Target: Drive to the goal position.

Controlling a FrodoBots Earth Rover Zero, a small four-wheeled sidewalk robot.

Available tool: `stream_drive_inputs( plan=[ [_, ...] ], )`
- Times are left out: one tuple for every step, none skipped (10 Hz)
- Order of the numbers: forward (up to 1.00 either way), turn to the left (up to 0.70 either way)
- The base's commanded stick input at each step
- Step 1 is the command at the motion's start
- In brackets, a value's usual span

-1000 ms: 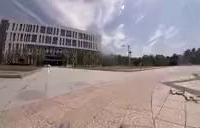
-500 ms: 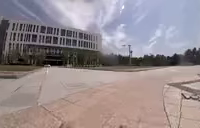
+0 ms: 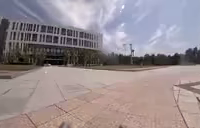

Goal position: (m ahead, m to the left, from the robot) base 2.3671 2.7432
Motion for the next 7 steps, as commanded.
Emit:
stream_drive_inputs(
  plan=[
    [0.70,0.00],
    [0.70,0.00],
    [0.70,0.00],
    [0.70,0.00],
    [0.70,0.00],
    [0.70,0.00],
    [0.70,0.00]
  ],
)
